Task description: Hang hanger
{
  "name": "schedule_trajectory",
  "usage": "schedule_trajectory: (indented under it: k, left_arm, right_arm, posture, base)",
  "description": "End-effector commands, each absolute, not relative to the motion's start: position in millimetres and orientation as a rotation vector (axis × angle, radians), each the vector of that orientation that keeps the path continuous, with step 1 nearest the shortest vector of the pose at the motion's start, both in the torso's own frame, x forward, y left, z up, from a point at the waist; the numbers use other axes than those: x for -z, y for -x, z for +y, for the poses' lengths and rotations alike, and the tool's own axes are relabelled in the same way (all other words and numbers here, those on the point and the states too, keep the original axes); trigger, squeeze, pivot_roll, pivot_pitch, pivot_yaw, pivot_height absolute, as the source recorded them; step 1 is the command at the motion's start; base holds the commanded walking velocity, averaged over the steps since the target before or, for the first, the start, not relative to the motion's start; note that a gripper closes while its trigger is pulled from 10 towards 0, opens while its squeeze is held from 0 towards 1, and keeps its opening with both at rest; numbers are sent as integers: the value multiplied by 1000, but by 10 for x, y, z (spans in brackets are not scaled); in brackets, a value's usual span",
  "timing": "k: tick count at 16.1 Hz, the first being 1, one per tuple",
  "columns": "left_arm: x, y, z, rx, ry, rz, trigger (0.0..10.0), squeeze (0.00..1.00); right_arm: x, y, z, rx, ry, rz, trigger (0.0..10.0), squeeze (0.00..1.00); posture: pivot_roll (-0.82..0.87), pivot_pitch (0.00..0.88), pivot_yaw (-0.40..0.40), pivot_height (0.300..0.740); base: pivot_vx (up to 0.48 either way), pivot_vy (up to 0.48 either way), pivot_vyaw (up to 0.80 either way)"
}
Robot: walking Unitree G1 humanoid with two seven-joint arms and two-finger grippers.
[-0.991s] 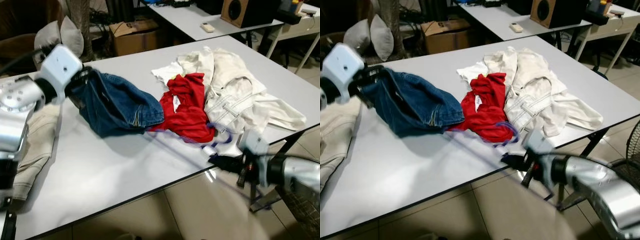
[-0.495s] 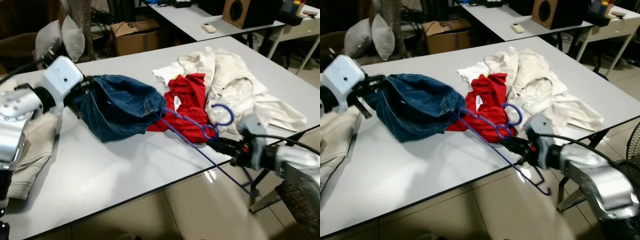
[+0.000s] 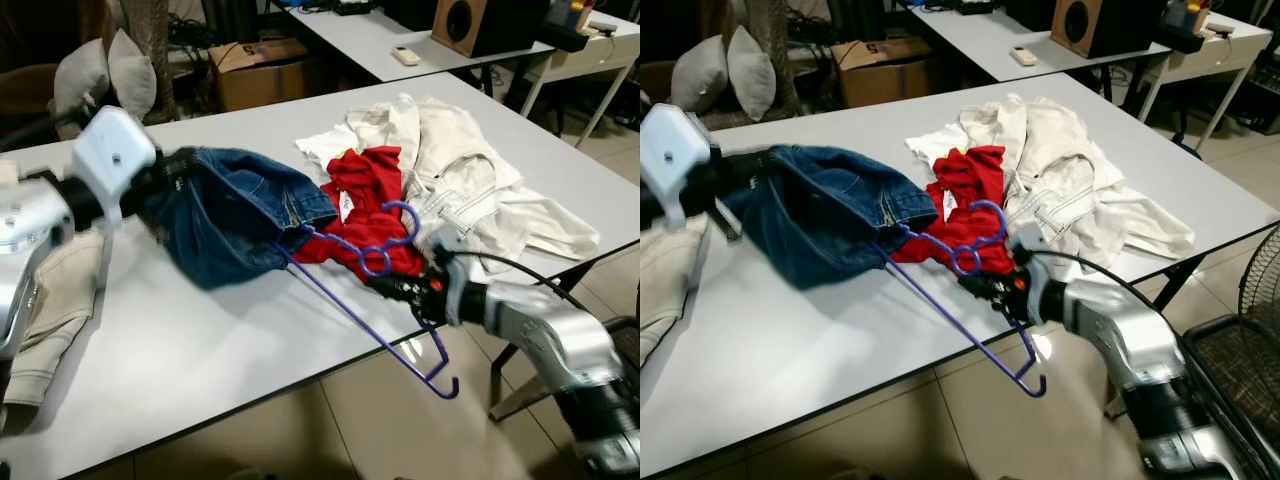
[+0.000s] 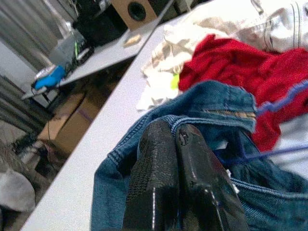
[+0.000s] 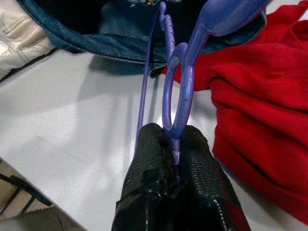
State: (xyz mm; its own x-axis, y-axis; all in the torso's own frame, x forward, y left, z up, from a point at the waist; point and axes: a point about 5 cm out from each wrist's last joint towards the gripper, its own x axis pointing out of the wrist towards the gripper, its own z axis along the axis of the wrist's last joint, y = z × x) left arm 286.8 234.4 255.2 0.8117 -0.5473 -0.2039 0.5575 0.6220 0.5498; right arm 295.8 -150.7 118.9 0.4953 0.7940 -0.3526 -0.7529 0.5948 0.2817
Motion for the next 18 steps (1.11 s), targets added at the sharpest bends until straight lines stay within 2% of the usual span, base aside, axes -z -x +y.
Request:
schedule_trajectory:
  k: [1,5,6,8,11,13,18]
  left_arm:
    - [-2586,-2821,2376,639,-655,27,0,0]
    - [-2419,-2656,2508,648,-687,159,0,0]
    - [-2273,-2566,2603,639,-731,261,0,0]
    - [-2212,-2513,2588,665,-719,290,0,0]
    - [-1998,-2313,2385,825,-659,376,0,0]
    - [-1901,-2288,2130,904,-610,334,0,0]
    - [-1872,-2285,1788,926,-504,227,0,0]
  right_arm:
    - [-1171,-3024,-1520,-887,-96,482,10000,0]
    - [-1220,-3247,-1565,-738,-289,464,10000,0]
    - [-1304,-3324,-1514,-725,-419,430,10000,0]
    - [-1316,-3352,-1457,-715,-499,434,10000,0]
    - [-1380,-3502,-1175,-691,-646,398,10000,0]
    - [-1571,-3677,-928,-670,-787,318,10000,0]
    - [-1868,-3959,-685,-512,-1025,205,10000,0]
  posture:
    - [-107,0,15,740]
    - [-100,0,12,740]
    - [-97,0,12,740]
    - [-95,0,11,740]
    - [-84,0,21,740]
    - [-78,0,23,740]
    - [-26,0,-6,740]
  base:
    - [0,0,0]
    - [0,0,0]
    - [0,0,0]
    - [0,0,0]
    - [0,0,0]
    - [0,0,0]
    - [0,0,0]
